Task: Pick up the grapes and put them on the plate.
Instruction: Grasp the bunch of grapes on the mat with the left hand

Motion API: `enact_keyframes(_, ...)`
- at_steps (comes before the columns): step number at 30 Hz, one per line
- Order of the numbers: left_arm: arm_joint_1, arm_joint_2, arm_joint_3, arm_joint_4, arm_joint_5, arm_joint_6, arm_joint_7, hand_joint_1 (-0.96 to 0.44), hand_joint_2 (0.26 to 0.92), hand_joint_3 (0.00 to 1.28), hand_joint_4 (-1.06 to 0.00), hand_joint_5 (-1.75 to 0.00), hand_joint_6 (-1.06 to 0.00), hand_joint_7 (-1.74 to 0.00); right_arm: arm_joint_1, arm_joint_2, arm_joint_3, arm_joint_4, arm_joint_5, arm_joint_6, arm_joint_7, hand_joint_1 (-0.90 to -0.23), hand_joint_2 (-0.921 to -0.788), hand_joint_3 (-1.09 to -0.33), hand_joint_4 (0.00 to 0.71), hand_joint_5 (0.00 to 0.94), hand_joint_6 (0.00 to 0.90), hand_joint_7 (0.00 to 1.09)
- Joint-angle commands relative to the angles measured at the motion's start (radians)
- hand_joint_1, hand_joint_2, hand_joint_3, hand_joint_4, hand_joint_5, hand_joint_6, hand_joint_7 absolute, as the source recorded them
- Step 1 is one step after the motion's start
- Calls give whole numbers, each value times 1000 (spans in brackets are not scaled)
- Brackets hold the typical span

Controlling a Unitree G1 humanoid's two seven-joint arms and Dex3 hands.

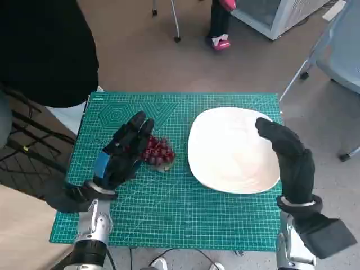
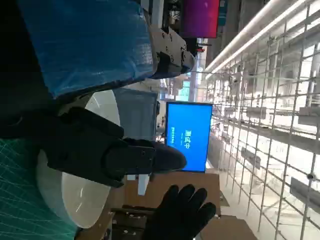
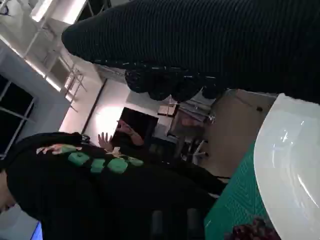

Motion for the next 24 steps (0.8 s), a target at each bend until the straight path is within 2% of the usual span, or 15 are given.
enact_keyframes(1,-13,3,2,9,1,-9,-6,-545,921,280,-86,0,-325,-5,-1,1,0,18,15,7,10,-626,-921,-864,322,2,79,371)
enact_keyframes(15,-23,7,2,26,2,0,-2,-505,921,202,-69,-1,-361,-15,-9,-1,-2,25,18,6,17,-627,-921,-863,323,2,77,374)
enact_keyframes(24,-35,12,1,41,6,8,1,-431,921,142,-80,-5,-371,-13,-15,-5,-2,29,20,6,19,-631,-921,-863,323,1,76,376)
